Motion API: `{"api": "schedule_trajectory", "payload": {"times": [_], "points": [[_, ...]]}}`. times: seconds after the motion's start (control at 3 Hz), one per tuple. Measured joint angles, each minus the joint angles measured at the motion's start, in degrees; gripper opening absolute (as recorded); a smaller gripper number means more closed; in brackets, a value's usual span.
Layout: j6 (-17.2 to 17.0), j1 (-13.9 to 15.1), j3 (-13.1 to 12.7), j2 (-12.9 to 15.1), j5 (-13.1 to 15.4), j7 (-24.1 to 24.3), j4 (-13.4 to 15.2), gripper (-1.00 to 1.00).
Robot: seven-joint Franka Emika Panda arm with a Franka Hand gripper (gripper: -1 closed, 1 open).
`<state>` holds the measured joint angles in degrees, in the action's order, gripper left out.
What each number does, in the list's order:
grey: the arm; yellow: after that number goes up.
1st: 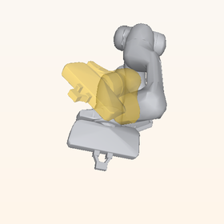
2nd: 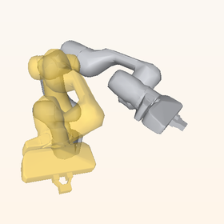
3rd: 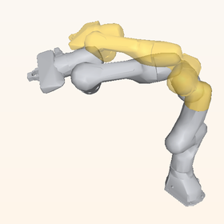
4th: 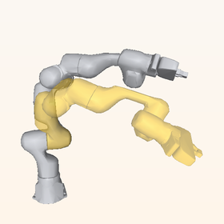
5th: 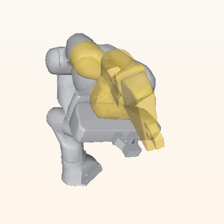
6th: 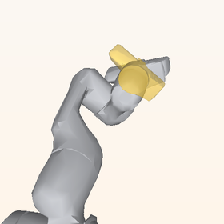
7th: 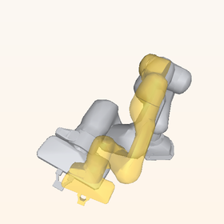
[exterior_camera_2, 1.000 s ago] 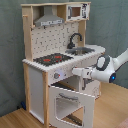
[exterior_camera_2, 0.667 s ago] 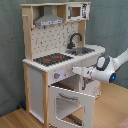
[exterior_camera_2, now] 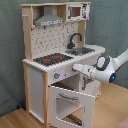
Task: Play with the kitchen
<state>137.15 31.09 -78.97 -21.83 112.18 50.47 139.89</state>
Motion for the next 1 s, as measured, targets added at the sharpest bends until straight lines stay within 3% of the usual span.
{"api": "schedule_trajectory", "payload": {"times": [1.0], "points": [[0.0,0.0,0.03,0.0,-0.02,19.81,0.06,-1.0]]}}
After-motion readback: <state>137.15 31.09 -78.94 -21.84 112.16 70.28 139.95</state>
